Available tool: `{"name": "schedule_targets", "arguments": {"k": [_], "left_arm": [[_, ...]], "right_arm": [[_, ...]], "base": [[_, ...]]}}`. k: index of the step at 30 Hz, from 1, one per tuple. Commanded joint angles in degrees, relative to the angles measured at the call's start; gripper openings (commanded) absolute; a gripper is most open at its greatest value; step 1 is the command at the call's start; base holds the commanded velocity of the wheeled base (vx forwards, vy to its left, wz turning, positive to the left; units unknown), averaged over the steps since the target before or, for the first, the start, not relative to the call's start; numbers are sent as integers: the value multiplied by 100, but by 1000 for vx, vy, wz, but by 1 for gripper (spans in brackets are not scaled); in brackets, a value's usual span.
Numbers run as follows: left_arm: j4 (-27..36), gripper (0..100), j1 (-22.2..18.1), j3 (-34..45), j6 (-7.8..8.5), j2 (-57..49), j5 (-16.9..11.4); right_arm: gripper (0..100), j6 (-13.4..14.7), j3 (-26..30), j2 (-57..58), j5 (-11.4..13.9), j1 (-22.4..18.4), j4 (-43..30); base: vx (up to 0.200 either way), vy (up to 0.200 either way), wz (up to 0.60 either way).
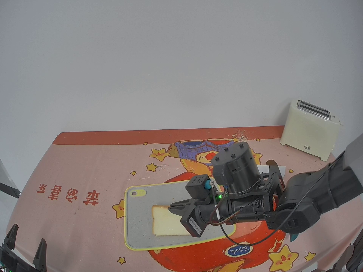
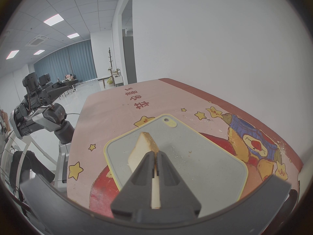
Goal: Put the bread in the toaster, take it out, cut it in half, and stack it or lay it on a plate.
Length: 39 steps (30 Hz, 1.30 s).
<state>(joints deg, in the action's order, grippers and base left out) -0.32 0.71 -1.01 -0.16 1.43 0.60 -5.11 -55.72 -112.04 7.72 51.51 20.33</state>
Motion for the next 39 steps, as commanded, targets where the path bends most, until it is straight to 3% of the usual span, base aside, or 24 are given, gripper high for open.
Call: {"name": "schedule_targets", "arguments": {"k": [1,11,13,14,16,17,18,20,23,27,30,33,39], "left_arm": [[-3,100,0,101,-2,-2,2],[-3,100,0,101,-2,-2,2],[-3,100,0,101,-2,-2,2],[-3,100,0,101,-2,-2,2],[-3,100,0,101,-2,-2,2],[-3,100,0,101,-2,-2,2],[-3,100,0,101,-2,-2,2],[-3,100,0,101,-2,-2,2],[-3,100,0,101,-11,-2,2],[-3,100,0,101,-2,-2,2],[-3,100,0,101,-2,-2,2],[-3,100,0,101,-11,-2,2],[-3,100,0,101,-2,-2,2]], "right_arm": [[100,36,-61,-37,2,-18,14],[100,150,-510,95,-86,-281,14],[100,335,-589,324,-315,-387,-12],[100,484,-677,508,-666,-448,-109],[100,660,-747,754,-1079,-580,-267],[100,660,-747,754,-1079,-580,-267],[100,748,-809,1202,-1466,-844,-838],[100,783,-896,1668,-1721,-1099,-1453],[100,1038,-940,2424,-2406,-1652,-2570],[100,1056,-949,3013,-2811,-2083,-3589],[100,1082,-967,3171,-2907,-2171,-3958],[100,1416,-870,3373,-3022,-2259,-4653],[100,2682,-659,3356,-2855,-2136,-5681]], "base": [[0,0,0],[0,0,0],[0,0,0],[0,0,0],[0,0,0],[0,0,0],[0,0,0],[0,0,0],[0,0,0],[0,0,0],[0,0,0],[0,0,0],[0,0,0]]}}
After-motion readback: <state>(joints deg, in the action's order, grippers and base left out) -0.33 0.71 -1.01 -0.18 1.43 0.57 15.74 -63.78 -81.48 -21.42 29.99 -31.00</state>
